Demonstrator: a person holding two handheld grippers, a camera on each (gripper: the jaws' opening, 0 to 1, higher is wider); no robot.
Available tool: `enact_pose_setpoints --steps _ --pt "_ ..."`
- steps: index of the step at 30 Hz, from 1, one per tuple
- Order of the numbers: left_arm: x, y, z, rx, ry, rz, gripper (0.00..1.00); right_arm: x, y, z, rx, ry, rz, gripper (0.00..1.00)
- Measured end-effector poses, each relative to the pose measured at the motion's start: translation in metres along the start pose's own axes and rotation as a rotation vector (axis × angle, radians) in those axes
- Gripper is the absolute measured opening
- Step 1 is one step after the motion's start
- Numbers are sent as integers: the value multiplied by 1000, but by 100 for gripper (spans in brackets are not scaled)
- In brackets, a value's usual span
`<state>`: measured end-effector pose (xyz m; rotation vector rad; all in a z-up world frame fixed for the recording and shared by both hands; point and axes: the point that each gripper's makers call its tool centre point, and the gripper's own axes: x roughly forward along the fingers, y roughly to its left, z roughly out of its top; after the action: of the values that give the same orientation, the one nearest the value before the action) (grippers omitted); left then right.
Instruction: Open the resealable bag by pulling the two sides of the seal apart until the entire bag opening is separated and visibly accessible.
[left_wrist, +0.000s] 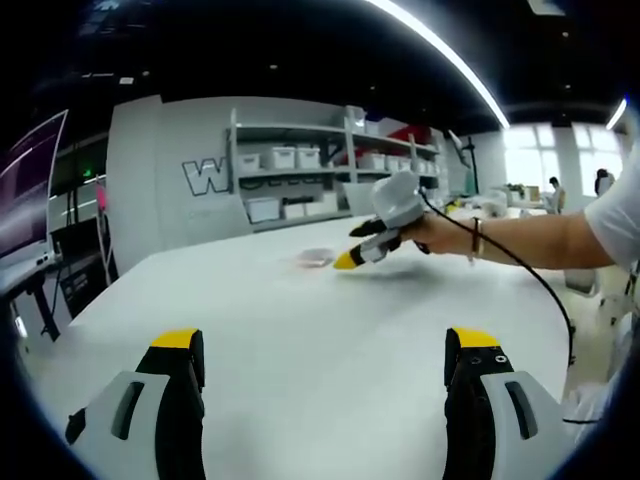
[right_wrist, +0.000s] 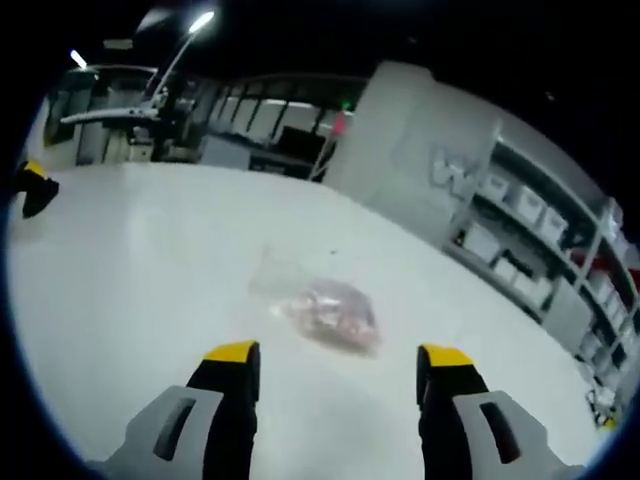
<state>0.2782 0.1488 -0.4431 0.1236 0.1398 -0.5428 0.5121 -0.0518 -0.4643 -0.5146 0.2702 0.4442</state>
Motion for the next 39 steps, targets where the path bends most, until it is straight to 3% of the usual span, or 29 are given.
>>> enact_pose_setpoints --steps 3,13,29,33,39 --pt "0 0 1 -1 -2 1 100 0 -2 2 -32 -5 -9 60" --pt "-1 1 3 -5 -8 3 100 1 5 19 -282 -75 -1 53" --pt "-2 3 4 -6 -12 12 100 2 24 20 -444 -124 94 44" --pt "-1 2 5 -6 -14 12 100 1 27 22 -487 -137 98 37" --pt "-2 0 4 -5 -10 10 100 -1 30 25 -519 -139 105 36"
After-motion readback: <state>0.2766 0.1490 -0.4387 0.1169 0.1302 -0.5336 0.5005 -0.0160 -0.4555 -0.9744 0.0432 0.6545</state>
